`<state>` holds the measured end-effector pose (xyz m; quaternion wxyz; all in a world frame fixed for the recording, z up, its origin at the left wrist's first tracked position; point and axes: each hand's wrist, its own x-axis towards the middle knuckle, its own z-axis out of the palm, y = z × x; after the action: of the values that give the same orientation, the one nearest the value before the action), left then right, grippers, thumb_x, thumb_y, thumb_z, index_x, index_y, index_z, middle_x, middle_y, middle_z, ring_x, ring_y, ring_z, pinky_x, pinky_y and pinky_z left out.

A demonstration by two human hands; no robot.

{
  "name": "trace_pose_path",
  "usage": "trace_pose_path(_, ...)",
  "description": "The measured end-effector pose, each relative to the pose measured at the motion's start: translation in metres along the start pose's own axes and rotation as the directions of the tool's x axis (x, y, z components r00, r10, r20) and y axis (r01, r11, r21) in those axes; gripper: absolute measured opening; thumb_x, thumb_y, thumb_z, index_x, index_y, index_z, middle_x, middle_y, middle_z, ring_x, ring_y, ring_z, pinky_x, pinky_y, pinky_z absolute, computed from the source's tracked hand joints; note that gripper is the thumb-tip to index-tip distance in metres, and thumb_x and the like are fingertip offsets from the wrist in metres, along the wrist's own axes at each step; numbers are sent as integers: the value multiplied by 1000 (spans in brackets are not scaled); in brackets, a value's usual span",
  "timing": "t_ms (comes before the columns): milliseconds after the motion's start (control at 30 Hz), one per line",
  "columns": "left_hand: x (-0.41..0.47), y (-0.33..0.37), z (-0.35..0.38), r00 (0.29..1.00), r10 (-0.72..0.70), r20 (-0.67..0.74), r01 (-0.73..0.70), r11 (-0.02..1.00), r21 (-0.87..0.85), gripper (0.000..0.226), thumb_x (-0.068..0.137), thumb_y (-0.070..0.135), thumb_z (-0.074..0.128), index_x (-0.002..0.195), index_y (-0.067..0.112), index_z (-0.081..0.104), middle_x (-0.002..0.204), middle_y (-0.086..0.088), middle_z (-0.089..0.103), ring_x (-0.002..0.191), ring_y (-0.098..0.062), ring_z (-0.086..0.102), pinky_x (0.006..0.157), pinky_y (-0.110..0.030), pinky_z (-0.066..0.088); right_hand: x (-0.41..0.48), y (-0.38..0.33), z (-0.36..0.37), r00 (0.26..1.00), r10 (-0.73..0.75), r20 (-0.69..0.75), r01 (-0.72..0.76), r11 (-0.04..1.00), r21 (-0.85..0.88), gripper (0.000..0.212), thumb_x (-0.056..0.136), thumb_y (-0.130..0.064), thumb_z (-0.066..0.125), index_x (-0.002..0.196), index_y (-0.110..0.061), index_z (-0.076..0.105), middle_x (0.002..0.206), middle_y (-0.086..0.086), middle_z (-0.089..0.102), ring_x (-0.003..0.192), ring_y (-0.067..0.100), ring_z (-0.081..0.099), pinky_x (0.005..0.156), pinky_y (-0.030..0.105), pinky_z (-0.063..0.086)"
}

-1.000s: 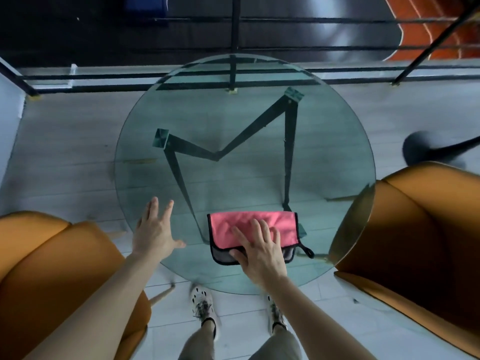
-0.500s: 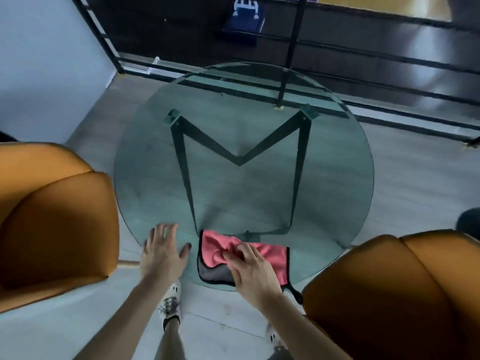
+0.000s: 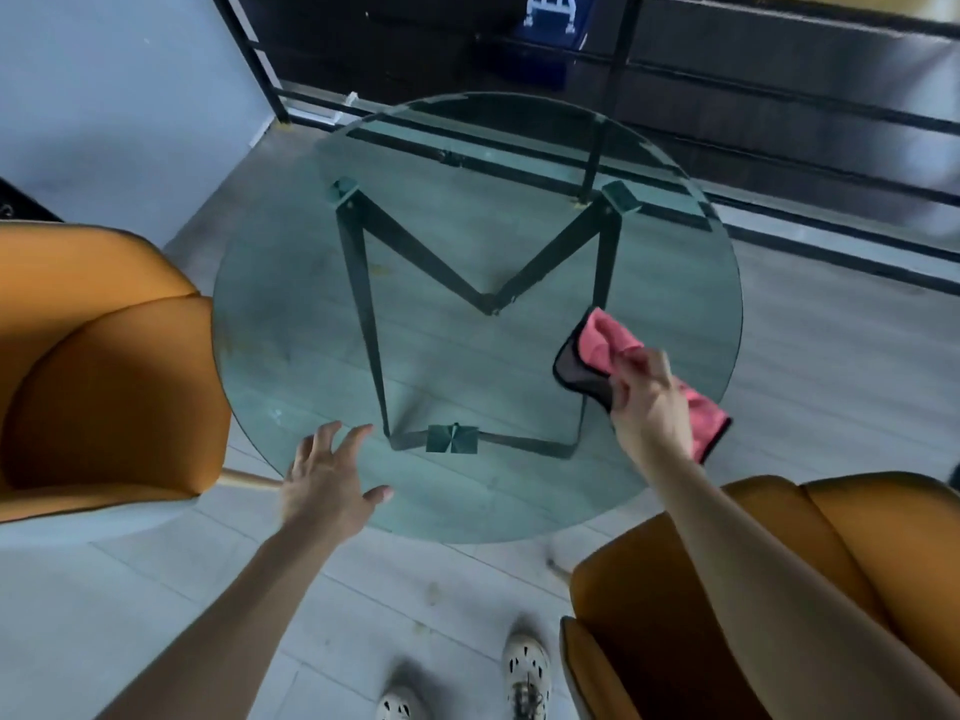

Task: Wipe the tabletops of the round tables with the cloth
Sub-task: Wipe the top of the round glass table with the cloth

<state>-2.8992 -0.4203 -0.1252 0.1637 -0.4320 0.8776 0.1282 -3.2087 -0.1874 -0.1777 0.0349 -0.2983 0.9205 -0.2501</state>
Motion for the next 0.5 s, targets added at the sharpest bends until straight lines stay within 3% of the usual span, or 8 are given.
trace_pose_path(67, 0, 1, 0, 1000, 4, -13, -4, 1000, 13, 96, 82, 64, 79, 161, 40, 30, 166, -3, 27, 150, -31, 32, 117, -55, 44, 31, 11, -8, 992, 100, -81, -100, 995, 6, 47, 106, -5, 58, 148, -25, 66, 133, 10, 56, 84, 34, 67, 65, 34, 53)
trace_pose_path(167, -1, 0, 2, 999, 13, -39, -13, 1000, 11, 94, 83, 63, 79, 161, 41, 30, 166, -2, 27, 150, -31, 33, 115, -56, 44, 27, -23, 12, 974, 184, -134, -181, 983, 33, 54, 104, 0, 55, 149, -27, 66, 132, 12, 55, 79, 28, 62, 72, 43, 64)
trace_pose_path(267, -6, -5, 8, 999, 17, -45, -17, 1000, -3, 93, 84, 63, 77, 161, 44, 28, 168, 0, 24, 150, -32, 31, 116, -55, 43, -52, -98, 60, 995, -96, 20, 95, 993, 76, 49, 101, 0, 59, 143, -22, 66, 134, 12, 55, 89, 30, 68, 72, 45, 66)
trace_pose_path(367, -6, -7, 9, 998, 14, -54, -15, 1000, -19, 96, 83, 64, 78, 162, 43, 28, 168, 1, 22, 150, -32, 30, 117, -55, 42, -119, -151, 87, 929, -339, 150, 307, 930, 200, 44, 101, -5, 68, 141, -23, 64, 136, 12, 61, 115, 33, 68, 85, 42, 66)
trace_pose_path(500, -5, -9, 10, 998, 25, -60, -24, 1000, 10, 96, 81, 69, 76, 161, 44, 29, 166, 1, 26, 148, -31, 35, 112, -56, 47, -113, -127, 71, 850, -497, 173, 457, 861, 224, 52, 94, -4, 74, 140, -26, 70, 133, 4, 65, 115, 28, 69, 84, 39, 66)
